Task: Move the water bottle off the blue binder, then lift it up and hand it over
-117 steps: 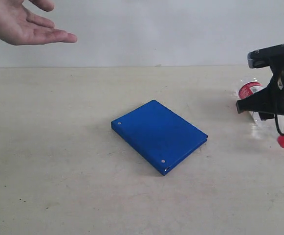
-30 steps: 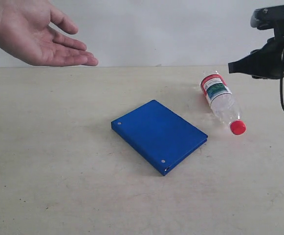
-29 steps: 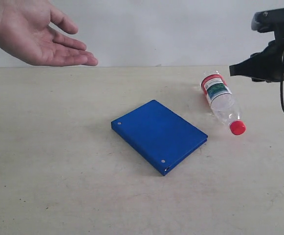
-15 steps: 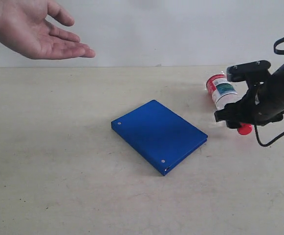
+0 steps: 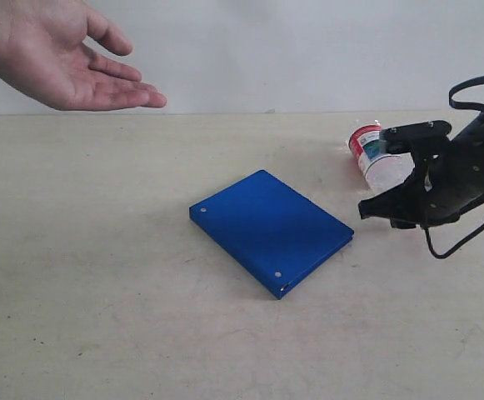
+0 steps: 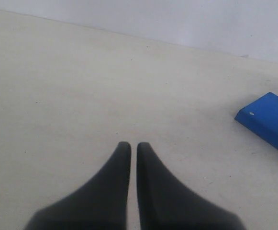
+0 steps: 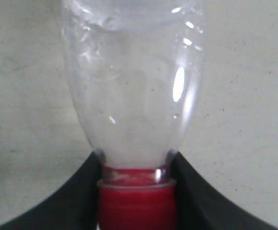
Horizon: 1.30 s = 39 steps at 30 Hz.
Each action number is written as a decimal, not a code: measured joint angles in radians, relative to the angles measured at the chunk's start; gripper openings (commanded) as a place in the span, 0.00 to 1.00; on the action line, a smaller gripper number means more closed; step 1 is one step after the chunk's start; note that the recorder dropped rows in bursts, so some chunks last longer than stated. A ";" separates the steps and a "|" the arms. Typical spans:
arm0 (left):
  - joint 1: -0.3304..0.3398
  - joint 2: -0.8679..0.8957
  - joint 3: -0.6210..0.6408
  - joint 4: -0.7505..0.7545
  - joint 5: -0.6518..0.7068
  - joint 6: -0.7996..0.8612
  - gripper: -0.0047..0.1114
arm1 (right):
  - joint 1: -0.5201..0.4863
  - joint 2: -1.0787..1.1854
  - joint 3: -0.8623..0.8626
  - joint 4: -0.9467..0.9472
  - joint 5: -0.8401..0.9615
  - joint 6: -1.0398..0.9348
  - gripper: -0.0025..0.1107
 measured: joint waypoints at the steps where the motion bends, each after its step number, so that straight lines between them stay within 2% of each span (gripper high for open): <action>1: 0.000 0.000 0.000 0.000 0.000 0.000 0.08 | 0.000 -0.015 0.000 0.000 -0.001 0.000 0.02; 13: 0.000 0.000 0.000 0.000 0.000 0.000 0.08 | 0.000 -0.276 0.000 -0.008 -0.002 0.000 0.02; 27: 0.000 0.000 0.000 0.000 0.000 0.002 0.08 | 0.000 -0.307 0.000 0.063 0.071 -0.001 0.02; 33: 0.000 0.000 0.000 0.000 0.000 0.002 0.08 | 0.000 -0.411 -0.011 0.106 0.265 -0.143 0.02; 39: 0.000 0.000 0.000 0.000 0.000 0.002 0.08 | 0.000 -0.623 -0.054 0.419 0.588 -0.520 0.02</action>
